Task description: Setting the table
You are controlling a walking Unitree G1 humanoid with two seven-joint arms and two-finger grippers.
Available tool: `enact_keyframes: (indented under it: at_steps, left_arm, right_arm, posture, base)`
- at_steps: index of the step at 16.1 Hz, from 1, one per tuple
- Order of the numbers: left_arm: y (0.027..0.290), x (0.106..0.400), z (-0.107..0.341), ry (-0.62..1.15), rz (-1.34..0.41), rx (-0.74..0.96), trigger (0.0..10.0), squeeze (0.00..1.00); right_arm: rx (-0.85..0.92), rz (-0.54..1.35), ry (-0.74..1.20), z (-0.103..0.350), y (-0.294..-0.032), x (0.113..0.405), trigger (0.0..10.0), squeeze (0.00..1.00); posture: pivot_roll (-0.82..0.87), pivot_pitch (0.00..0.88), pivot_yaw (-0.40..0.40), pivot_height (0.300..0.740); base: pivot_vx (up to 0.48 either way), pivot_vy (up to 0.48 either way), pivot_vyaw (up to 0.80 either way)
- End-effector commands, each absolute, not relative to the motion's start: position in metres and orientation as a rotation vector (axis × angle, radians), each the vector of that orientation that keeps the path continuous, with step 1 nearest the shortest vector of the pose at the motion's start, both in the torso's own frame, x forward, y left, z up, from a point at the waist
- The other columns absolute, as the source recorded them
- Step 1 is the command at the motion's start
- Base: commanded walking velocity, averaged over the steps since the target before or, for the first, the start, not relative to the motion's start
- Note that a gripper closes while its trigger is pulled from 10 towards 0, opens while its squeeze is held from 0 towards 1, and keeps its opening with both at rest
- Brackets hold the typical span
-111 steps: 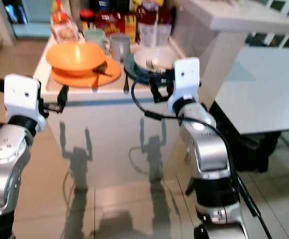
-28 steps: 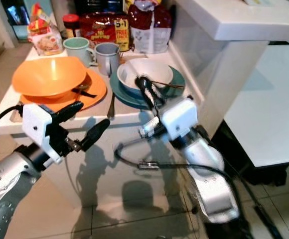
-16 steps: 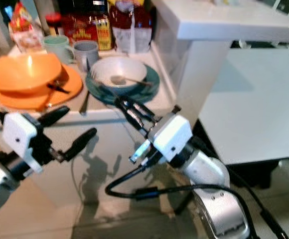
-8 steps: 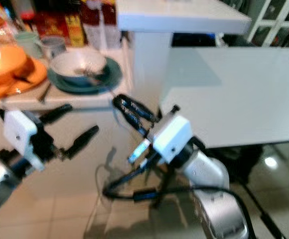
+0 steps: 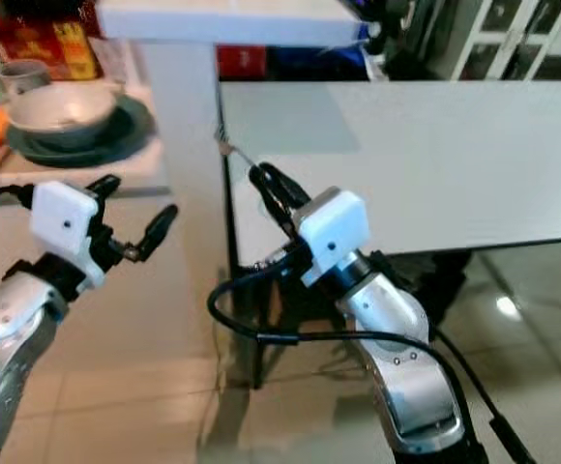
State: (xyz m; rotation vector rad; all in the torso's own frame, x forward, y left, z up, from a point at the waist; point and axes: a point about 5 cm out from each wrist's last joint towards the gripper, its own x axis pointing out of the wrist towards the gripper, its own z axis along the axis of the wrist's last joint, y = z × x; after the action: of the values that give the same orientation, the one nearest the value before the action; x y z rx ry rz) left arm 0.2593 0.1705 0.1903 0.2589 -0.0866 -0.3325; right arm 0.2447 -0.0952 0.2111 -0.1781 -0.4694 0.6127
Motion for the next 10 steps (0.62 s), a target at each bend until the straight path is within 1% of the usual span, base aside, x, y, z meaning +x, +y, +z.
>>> enact_keyframes:
  at_steps: [1, 2, 3, 4, 5, 6, 8, 10]
  left_arm:
    - [0.167, 0.265, 0.189, -0.077, -0.305, 0.283, 10.0, 0.00]
    - [0.169, 0.268, 0.187, -0.070, -0.265, 0.285, 10.0, 0.00]
    - [0.169, 0.271, 0.185, -0.070, -0.241, 0.289, 10.0, 0.00]
    - [0.168, 0.272, 0.185, -0.073, -0.234, 0.301, 10.0, 0.00]
    - [0.163, 0.273, 0.185, -0.094, -0.238, 0.319, 10.0, 0.00]
    - [0.161, 0.273, 0.186, -0.098, -0.243, 0.313, 10.0, 0.00]
    - [0.158, 0.275, 0.188, -0.111, -0.237, 0.322, 10.0, 0.00]
    - [0.155, 0.277, 0.190, -0.127, -0.231, 0.349, 10.0, 0.00]
  right_arm:
    - [-0.161, 0.551, -0.375, 0.197, -0.104, 0.250, 10.0, 0.00]
    - [-0.192, 0.461, -0.296, 0.183, -0.111, 0.256, 10.0, 0.00]
    - [-0.250, 0.312, -0.231, 0.167, -0.124, 0.264, 10.0, 0.00]
    - [-0.238, 0.262, -0.207, 0.162, -0.129, 0.266, 10.0, 0.00]
    - [-0.094, 0.116, -0.136, 0.152, -0.151, 0.275, 10.0, 0.00]
    - [-0.058, 0.081, -0.128, 0.150, -0.157, 0.276, 10.0, 0.00]
    - [-0.003, 0.038, -0.133, 0.150, -0.169, 0.280, 10.0, 0.00]
    - [-0.037, 0.057, -0.176, 0.158, -0.167, 0.286, 10.0, 0.00]
  posture:
    - [0.06, 0.000, 0.018, 0.740]
    - [0.06, 0.000, 0.020, 0.740]
    - [0.06, 0.000, 0.022, 0.740]
    - [0.06, 0.000, 0.022, 0.740]
    - [0.05, 0.000, 0.020, 0.740]
    - [0.05, 0.000, 0.019, 0.740]
    - [0.05, 0.000, 0.016, 0.740]
    - [0.05, 0.000, 0.020, 0.740]
  base:
    - [0.000, -0.472, 0.00]
    - [0.000, -0.472, 0.00]
    - [0.000, -0.472, 0.00]
    - [0.000, -0.472, 0.00]
    - [0.000, -0.472, 0.00]
    - [0.000, -0.472, 0.00]
    - [0.000, -0.472, 0.80]
    - [0.000, -0.472, 0.80]
